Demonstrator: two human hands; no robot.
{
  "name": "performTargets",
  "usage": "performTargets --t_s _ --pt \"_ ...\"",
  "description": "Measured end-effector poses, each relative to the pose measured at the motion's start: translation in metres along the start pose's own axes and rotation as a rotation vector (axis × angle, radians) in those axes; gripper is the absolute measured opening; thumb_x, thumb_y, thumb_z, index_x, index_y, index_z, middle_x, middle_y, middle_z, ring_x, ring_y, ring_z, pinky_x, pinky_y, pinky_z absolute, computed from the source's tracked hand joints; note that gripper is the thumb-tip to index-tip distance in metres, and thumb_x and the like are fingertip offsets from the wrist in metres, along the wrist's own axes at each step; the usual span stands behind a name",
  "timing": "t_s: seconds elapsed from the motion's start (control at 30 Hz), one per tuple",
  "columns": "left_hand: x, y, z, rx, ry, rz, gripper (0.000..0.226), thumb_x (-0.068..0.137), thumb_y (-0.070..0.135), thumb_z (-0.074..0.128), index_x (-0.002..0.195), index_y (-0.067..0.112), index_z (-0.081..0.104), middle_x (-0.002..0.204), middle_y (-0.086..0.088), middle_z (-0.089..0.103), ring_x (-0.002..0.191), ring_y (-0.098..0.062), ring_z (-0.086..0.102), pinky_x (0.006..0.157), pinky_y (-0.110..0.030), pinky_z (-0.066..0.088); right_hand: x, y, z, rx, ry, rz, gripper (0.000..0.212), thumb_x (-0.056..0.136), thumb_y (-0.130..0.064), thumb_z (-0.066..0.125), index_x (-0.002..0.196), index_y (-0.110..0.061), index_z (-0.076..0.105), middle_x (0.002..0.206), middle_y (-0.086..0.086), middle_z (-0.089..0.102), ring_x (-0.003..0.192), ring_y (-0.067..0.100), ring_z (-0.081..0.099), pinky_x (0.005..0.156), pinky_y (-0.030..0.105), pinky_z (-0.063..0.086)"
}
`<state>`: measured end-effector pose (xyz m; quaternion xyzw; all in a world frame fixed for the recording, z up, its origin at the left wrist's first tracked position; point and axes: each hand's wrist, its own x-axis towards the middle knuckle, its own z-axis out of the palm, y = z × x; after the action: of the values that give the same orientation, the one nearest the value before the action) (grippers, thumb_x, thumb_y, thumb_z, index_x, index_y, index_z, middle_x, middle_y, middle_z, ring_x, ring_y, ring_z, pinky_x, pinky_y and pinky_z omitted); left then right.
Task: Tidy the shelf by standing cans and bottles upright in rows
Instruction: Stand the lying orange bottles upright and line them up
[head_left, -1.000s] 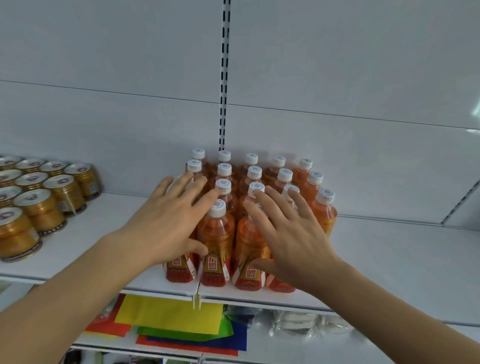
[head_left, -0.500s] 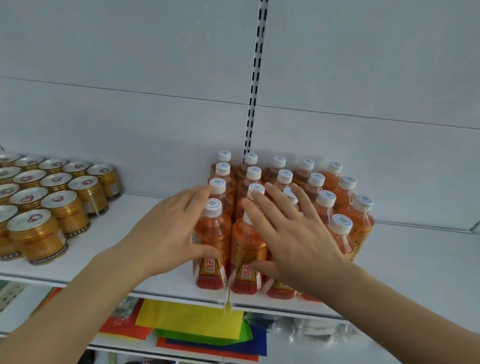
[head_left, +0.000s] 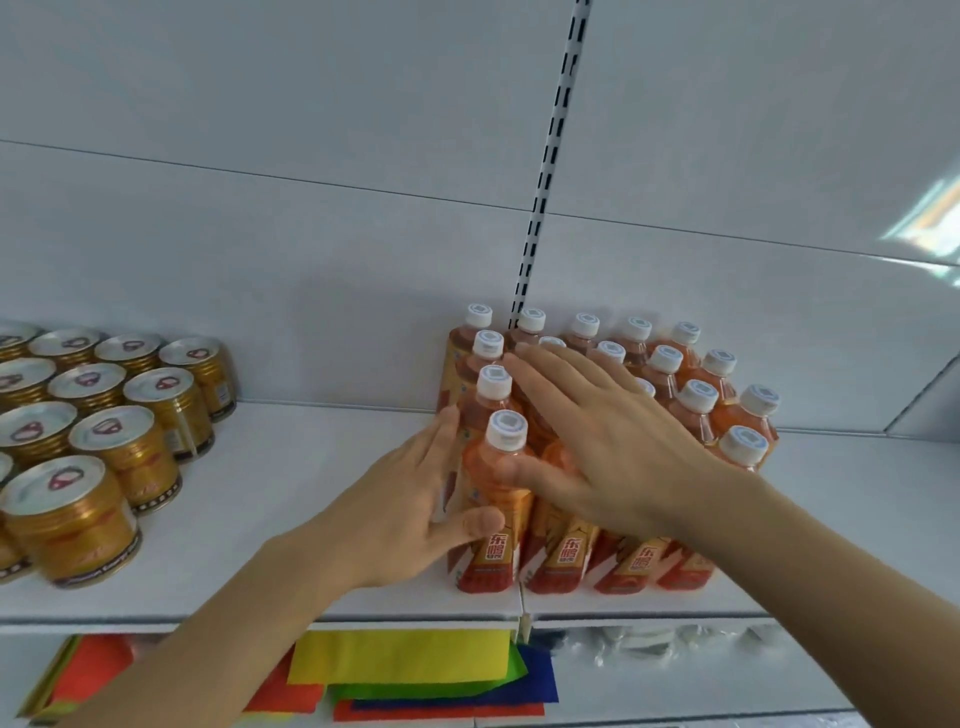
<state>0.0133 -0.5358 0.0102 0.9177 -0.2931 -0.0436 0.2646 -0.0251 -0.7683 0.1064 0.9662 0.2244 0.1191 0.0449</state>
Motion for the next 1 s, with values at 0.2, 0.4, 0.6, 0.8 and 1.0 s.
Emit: performTargets --t_s 0.2,0.4,0.6,0.8,1.0 --pt "0.000 -0.004 0.008 -0.131 0.007 0.008 0.087 0.084 0.092 0.003 0.153 0.047 -0.026 0.167 0.026 -0.020 0.158 0.005 -0.006 0.132 -0.029 0.010 0.030 0.004 0.007 0.014 -0.213 -0.008 0.088 0.096 -0.076 -0.010 0.171 -0.031 0.000 0.178 -0.011 -0.003 0.165 0.016 -0.004 0.133 0.048 0.004" --pt "0.000 -0.009 0.008 -0.266 -0.012 0.012 0.085 0.092 0.086 0.015 0.162 0.049 -0.015 0.171 0.030 -0.012 0.156 0.010 -0.003 0.130 -0.025 0.011 0.031 0.006 0.000 0.036 -0.292 -0.007 0.092 0.090 -0.081 -0.014 0.170 -0.036 -0.005 0.177 -0.016 -0.009 0.163 0.011 -0.011 0.133 0.044 -0.002" --pt "0.029 -0.024 0.003 -0.368 0.091 -0.081 0.077 0.102 0.071 0.024 0.164 0.044 -0.014 0.169 0.029 -0.014 0.154 0.010 -0.009 0.131 -0.028 0.004 0.058 0.020 -0.014 0.044 -0.331 -0.030 0.106 0.083 -0.096 0.003 0.170 -0.036 -0.007 0.176 -0.014 -0.014 0.163 0.011 -0.011 0.133 0.046 0.001" --pt "0.052 -0.036 0.015 -0.400 0.053 0.032 0.087 0.095 0.084 0.017 0.163 0.043 -0.019 0.171 0.028 -0.018 0.155 0.012 -0.011 0.133 -0.038 0.006 0.066 0.027 -0.005 0.069 -0.430 -0.071 0.102 0.084 -0.098 0.007 0.168 -0.042 -0.010 0.174 -0.018 -0.021 0.161 0.007 -0.019 0.132 0.049 -0.004" --pt "0.055 -0.040 0.009 -0.345 0.034 0.010 0.098 0.085 0.093 0.012 0.163 0.043 -0.017 0.169 0.029 -0.019 0.152 0.017 -0.013 0.131 -0.029 0.002 0.065 0.030 -0.003 0.109 -0.414 -0.068 0.103 0.081 -0.100 0.003 0.167 -0.045 -0.011 0.174 -0.019 -0.021 0.161 0.006 -0.020 0.132 0.048 -0.005"
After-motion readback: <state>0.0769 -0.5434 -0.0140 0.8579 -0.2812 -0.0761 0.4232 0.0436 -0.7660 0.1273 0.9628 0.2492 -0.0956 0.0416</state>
